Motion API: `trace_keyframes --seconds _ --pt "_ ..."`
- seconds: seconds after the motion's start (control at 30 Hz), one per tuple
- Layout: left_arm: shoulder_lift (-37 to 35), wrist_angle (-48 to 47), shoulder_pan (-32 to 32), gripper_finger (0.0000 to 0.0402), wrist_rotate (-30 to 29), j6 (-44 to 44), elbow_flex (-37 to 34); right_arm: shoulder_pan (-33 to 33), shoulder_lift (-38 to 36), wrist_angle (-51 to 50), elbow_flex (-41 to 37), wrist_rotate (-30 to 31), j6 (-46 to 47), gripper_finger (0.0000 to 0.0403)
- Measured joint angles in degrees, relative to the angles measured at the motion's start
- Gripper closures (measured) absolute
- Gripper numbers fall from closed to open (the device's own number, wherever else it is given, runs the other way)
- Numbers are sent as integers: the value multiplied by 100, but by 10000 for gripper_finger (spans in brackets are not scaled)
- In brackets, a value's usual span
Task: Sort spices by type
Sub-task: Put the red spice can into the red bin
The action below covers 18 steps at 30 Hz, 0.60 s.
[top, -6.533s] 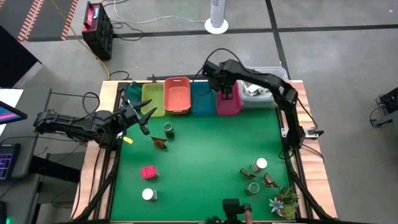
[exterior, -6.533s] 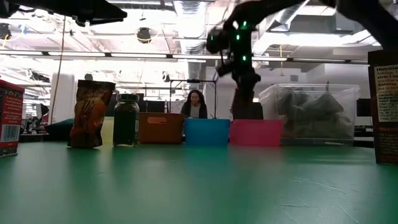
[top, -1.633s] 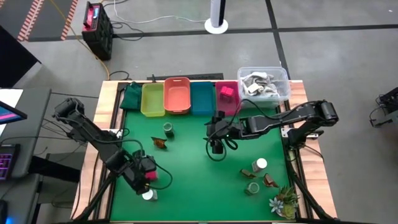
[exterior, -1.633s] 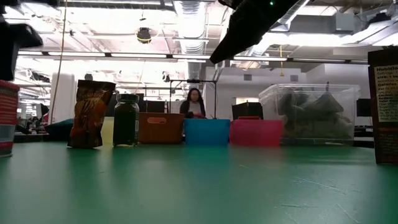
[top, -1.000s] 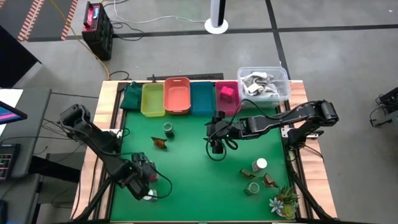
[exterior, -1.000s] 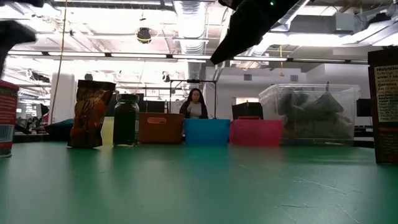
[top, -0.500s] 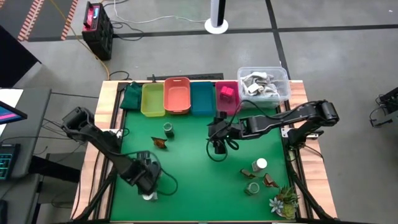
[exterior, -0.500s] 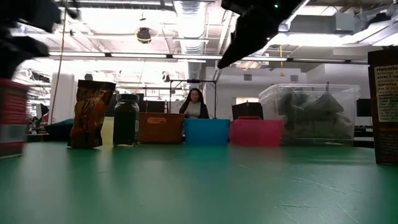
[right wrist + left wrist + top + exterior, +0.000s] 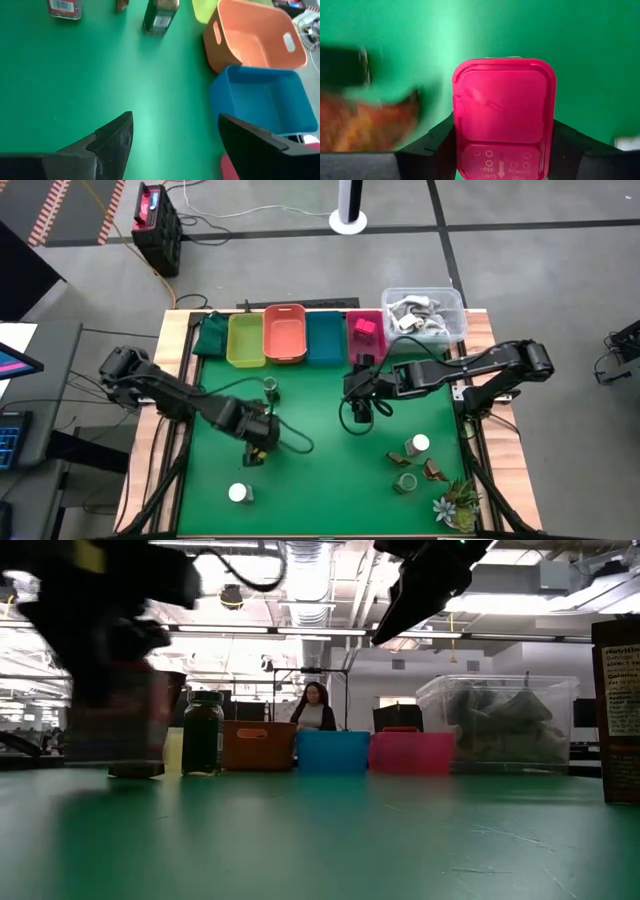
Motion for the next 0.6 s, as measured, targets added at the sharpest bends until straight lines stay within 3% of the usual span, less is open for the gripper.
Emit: trace_keyframes --seconds 0.37,0.6 --pt "1 1103 770 185 -51 1126 4 208 17 -278 0 0 603 85" --pt "1 1544 785 139 -229 1365 11 231 17 -244 -45 0 625 85"
